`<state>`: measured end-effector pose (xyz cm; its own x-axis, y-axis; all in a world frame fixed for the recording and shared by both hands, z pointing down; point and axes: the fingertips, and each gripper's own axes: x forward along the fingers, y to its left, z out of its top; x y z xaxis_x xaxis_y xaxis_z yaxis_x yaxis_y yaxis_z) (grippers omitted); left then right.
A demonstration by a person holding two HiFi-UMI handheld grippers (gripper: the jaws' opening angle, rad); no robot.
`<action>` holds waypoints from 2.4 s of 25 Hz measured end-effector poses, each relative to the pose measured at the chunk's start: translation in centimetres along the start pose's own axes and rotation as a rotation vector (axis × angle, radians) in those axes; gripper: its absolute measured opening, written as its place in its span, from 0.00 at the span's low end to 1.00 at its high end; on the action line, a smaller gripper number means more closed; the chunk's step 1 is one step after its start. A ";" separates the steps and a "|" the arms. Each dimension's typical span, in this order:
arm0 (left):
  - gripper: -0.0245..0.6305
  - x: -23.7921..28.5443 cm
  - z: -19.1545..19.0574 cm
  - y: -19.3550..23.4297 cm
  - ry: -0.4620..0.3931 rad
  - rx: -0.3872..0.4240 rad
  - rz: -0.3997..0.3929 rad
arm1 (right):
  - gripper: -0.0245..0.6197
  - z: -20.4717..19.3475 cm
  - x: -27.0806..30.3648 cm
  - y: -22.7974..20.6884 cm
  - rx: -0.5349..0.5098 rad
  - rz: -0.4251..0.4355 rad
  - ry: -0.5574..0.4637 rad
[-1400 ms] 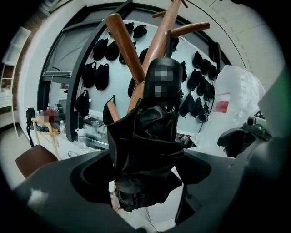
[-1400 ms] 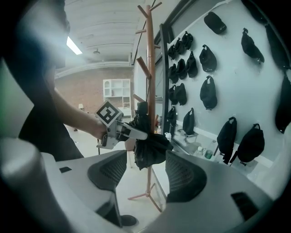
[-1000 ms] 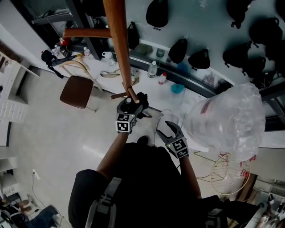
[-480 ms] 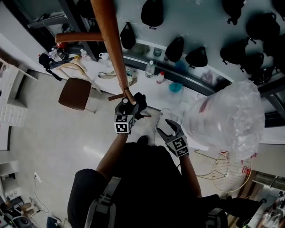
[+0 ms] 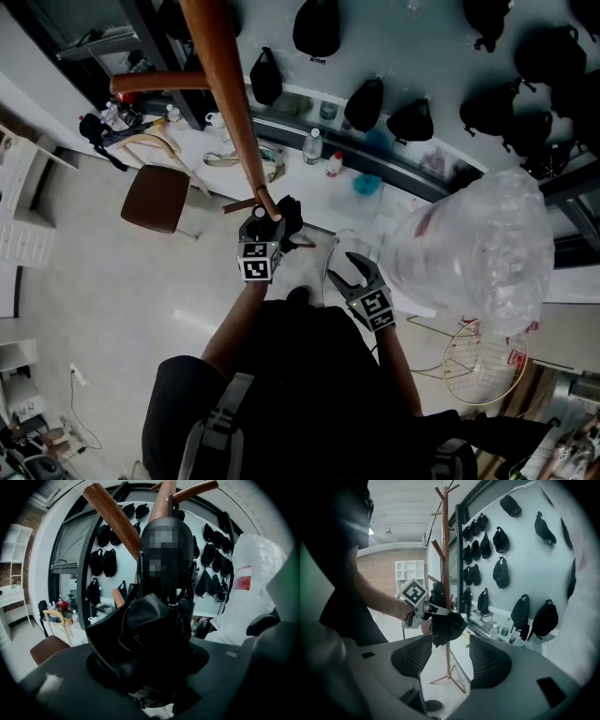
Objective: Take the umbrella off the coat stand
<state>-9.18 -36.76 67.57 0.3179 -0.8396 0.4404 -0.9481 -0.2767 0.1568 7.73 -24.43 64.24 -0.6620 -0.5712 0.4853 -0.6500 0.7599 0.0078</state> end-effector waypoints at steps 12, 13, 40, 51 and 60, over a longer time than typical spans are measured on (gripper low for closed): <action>0.43 -1.4 1.6 -0.5 -0.018 0.012 0.015 | 0.42 0.5 -1.2 -0.7 -0.009 -0.010 0.003; 0.43 -1.5 1.8 -0.6 -0.019 0.012 0.013 | 0.42 0.5 -1.2 -0.7 -0.010 -0.008 0.002; 0.43 -4.4 5.9 -1.8 -0.040 0.034 0.022 | 0.41 2.4 -3.1 0.9 0.001 0.048 -0.032; 0.42 -6.8 6.9 -3.5 -0.082 0.032 0.018 | 0.41 1.8 -4.3 1.9 -0.027 0.074 -0.041; 0.42 -8.6 7.5 -5.4 -0.111 0.013 0.027 | 0.38 0.6 -5.8 2.5 -0.052 0.101 -0.047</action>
<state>-6.88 -31.57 56.37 0.2903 -0.8932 0.3435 -0.9564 -0.2590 0.1350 9.74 -19.34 60.94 -0.7410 -0.5037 0.4441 -0.5593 0.8290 0.0070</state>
